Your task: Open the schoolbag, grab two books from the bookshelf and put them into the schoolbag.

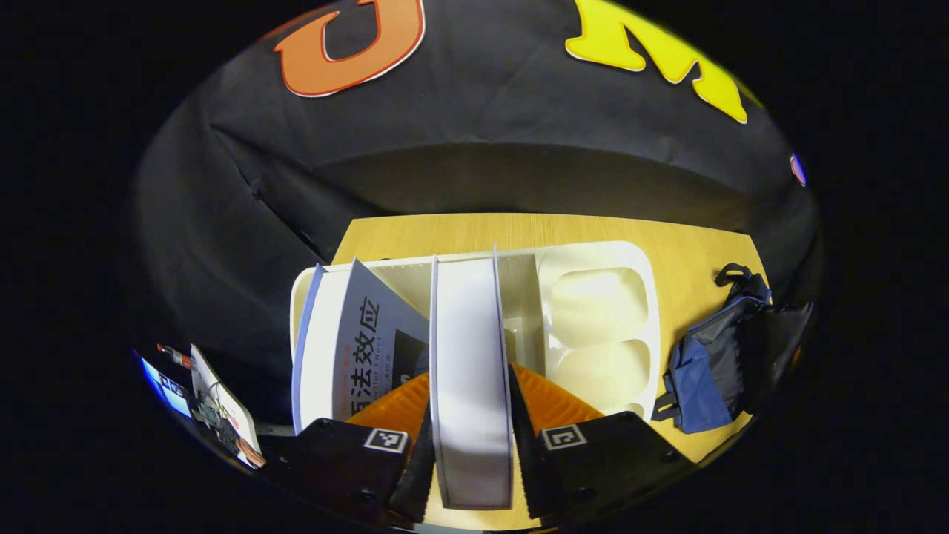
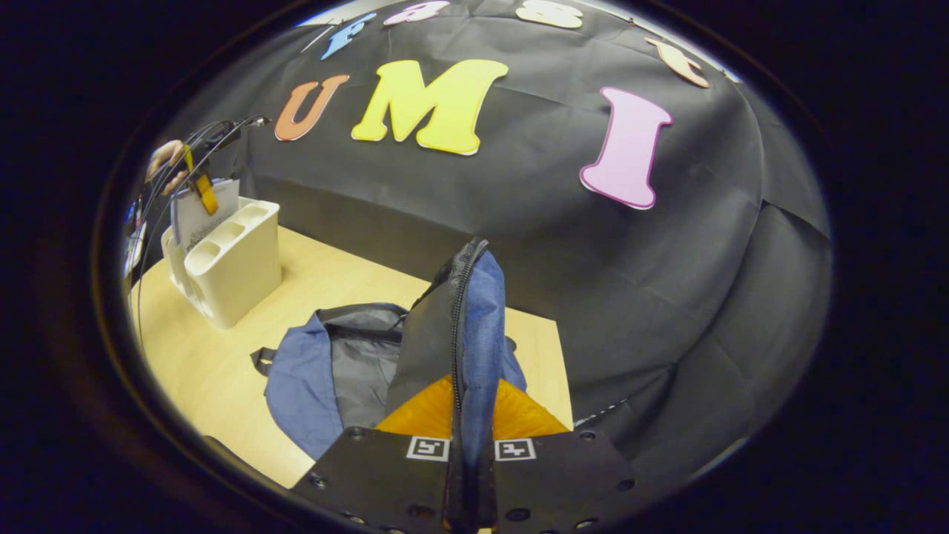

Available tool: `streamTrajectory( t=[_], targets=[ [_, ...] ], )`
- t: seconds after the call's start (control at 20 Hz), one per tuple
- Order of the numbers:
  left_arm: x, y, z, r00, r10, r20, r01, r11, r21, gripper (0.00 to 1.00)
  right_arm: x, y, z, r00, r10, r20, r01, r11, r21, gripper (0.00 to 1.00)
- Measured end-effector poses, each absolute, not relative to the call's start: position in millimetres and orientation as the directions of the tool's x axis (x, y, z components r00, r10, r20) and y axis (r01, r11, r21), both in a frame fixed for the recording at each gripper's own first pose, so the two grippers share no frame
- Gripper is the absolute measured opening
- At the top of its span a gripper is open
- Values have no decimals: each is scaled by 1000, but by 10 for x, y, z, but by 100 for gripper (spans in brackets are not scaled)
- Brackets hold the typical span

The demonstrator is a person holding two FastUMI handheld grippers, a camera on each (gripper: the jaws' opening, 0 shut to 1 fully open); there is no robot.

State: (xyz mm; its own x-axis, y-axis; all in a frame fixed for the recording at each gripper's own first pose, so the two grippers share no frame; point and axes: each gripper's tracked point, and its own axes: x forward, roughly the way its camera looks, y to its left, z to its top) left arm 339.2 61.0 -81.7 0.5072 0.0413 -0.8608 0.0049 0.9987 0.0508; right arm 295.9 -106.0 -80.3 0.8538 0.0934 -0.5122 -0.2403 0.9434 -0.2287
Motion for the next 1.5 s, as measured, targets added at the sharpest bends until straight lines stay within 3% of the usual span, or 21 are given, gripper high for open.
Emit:
streamTrajectory(
  t=[0.05, 0.25, 0.8, 1.15, 1.5],
  targets=[
    [3337, 589, -810, 494, 39, -869, -5, 999, 42, 46, 2955, -1060, -826, 850, 97, -517, -241, 946, -219, 7],
    [3145, 571, -727, 509, 47, -860, -54, 998, 23, 43, 2949, -1028, -844, 849, 107, -518, -245, 948, -205, 7],
    [2064, 570, -282, 623, -36, -782, -108, 985, -131, 45, 2828, -971, -897, 850, 102, -517, -242, 947, -212, 7],
    [1334, 422, -346, 633, -195, -749, -121, 931, -344, 45, 2810, -856, -956, 842, 88, -533, -239, 945, -222, 7],
    [920, -107, -500, 615, -321, -720, -48, 897, -440, 45, 2802, -777, -984, 837, 83, -541, -237, 946, -223, 7]
  ],
)
